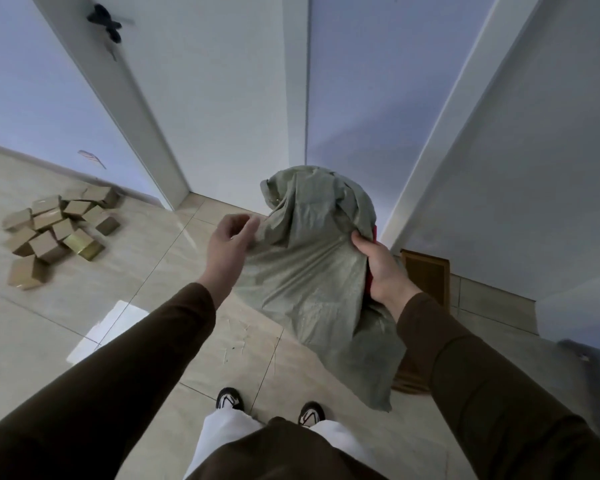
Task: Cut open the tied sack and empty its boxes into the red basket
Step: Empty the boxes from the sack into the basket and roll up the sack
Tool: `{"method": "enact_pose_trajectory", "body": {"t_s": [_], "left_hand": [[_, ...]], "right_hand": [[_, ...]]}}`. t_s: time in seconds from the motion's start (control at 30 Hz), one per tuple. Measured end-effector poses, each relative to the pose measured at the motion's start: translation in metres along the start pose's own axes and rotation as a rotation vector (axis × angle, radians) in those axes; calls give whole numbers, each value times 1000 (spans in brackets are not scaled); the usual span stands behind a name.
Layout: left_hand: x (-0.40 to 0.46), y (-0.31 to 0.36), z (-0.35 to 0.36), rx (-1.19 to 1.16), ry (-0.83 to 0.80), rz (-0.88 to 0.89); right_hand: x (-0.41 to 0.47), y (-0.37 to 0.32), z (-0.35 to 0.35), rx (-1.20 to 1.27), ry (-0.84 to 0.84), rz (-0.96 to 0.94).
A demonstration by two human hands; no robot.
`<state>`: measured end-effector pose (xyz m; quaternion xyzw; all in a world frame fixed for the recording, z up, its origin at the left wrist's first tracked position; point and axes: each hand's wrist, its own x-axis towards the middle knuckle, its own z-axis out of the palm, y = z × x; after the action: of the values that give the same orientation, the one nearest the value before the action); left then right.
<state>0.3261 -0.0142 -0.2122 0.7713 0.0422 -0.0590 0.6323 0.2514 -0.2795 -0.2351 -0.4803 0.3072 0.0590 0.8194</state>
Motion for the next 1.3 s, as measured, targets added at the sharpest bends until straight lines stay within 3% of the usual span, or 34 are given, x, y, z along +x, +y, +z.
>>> {"method": "enact_pose_trajectory", "body": {"t_s": [0.13, 0.27, 0.33, 0.43, 0.57, 0.8, 0.93, 1.07, 1.3], "left_hand": [[-1, -51, -31, 74, 163, -169], [3, -69, -43, -217, 220, -530], [8, -72, -47, -422, 145, -607], [19, -68, -52, -680, -40, -596], [33, -59, -63, -657, -78, -499], [56, -37, -83, -565, -195, -543], [69, -22, -71, -362, -88, -530], [78, 0, -47, -386, 57, -501], [87, 29, -8, -336, 11, -382]], "right_hand": [[4, -12, -10, 72, 17, 48], [8, -17, -24, 113, 23, 50], [9, -16, -28, 127, 20, 48], [12, -11, -34, 126, 40, 42], [18, -7, -41, 118, 65, 74], [34, 0, -44, 44, 114, 195], [47, 13, -34, 70, 201, 279], [57, 22, -11, 9, 259, 360], [85, 44, 6, -19, 309, 370]]}}
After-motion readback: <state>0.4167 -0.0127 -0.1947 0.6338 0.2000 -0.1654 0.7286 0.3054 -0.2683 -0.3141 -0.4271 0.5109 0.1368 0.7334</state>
